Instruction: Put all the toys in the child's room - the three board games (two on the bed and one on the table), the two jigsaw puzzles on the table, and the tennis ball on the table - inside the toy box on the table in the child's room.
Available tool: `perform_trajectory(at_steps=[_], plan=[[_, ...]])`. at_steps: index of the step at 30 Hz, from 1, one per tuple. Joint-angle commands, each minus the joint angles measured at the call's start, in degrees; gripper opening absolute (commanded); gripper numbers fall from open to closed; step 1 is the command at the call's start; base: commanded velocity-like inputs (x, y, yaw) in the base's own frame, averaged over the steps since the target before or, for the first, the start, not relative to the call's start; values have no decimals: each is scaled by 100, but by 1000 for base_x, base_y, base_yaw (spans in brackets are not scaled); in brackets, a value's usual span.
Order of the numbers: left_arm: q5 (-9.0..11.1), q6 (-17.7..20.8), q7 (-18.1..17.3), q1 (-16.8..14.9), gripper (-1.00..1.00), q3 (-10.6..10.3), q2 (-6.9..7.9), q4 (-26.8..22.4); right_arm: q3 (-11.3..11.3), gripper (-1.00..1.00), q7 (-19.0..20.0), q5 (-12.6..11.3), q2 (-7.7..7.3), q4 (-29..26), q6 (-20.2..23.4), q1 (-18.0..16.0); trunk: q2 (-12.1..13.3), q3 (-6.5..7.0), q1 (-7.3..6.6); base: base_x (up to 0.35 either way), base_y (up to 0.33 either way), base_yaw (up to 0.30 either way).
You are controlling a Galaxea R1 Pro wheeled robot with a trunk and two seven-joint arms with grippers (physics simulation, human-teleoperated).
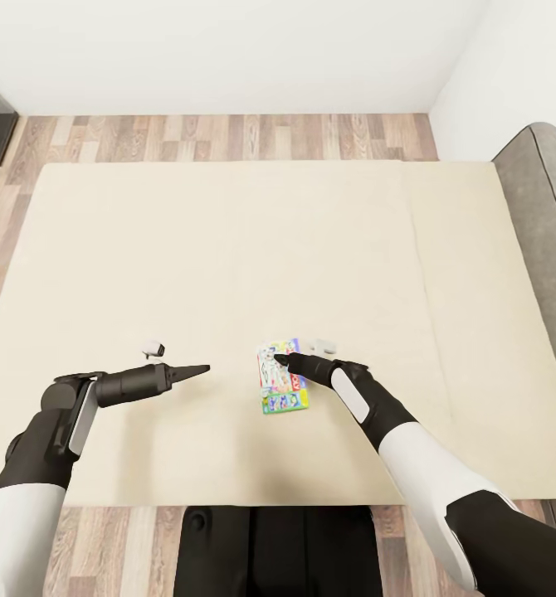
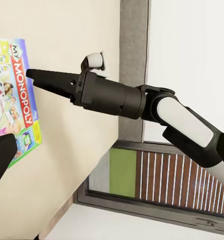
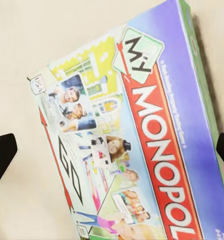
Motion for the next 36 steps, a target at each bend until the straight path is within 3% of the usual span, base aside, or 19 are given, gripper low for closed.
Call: perform_trajectory(at_steps=[1,36], plan=[[14,55,-10,-1,100,2,2,-2,3,100,3,-15,-1,-2,22,-2,-9,-6,3,0,63,0],[14,55,-10,-1,100,0,2,-1,2,100,-74,-24,-10,50,332,-2,-9,-6,3,0,4,0]])
